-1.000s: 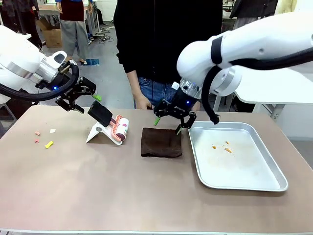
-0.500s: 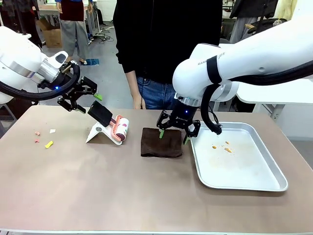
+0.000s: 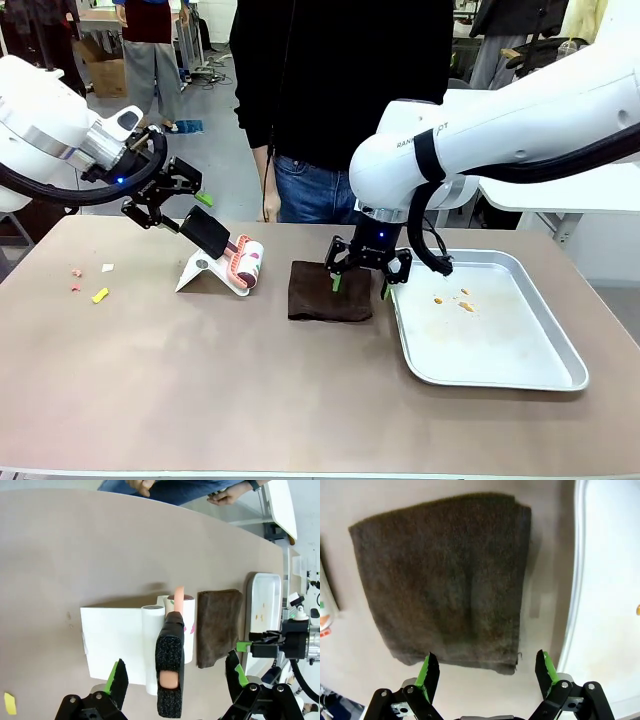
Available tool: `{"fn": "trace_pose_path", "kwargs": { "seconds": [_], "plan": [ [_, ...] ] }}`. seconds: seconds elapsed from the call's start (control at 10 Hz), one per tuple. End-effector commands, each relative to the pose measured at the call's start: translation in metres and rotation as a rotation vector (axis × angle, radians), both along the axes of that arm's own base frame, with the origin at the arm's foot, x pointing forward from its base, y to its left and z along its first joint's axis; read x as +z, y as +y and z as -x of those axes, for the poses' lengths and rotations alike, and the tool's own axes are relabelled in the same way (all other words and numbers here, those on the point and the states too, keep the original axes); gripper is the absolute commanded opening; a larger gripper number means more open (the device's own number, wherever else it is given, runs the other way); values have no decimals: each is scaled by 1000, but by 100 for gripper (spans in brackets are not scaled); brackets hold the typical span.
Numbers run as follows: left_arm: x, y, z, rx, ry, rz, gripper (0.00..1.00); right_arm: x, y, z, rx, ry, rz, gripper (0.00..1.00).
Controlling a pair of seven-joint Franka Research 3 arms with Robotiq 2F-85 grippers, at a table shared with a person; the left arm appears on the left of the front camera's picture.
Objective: Clean the surface of the table.
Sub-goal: Hold the Lint Roller with your left hand and the towel with your right hand.
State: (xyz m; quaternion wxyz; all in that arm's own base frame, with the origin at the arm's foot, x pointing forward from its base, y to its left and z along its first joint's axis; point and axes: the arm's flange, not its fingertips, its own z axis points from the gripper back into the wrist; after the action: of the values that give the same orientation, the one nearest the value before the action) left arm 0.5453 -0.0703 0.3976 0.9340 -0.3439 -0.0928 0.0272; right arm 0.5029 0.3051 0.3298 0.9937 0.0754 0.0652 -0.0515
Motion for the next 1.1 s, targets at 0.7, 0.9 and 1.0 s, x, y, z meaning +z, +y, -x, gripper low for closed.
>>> {"fn": "trace_pose_path", "kwargs": {
  "seconds": [0.7, 0.9, 1.0],
  "plan": [
    [-3, -4, 2, -76, 32, 36, 100, -10, 13, -17, -43, -22, 64, 100],
    [-4, -5, 3, -99, 34, 35, 100, -12, 14, -19, -37, -16, 99, 100],
    [-5, -5, 4, -106, 38, 33, 100, -14, 15, -20, -21, -11, 107, 100]
  ]
}}
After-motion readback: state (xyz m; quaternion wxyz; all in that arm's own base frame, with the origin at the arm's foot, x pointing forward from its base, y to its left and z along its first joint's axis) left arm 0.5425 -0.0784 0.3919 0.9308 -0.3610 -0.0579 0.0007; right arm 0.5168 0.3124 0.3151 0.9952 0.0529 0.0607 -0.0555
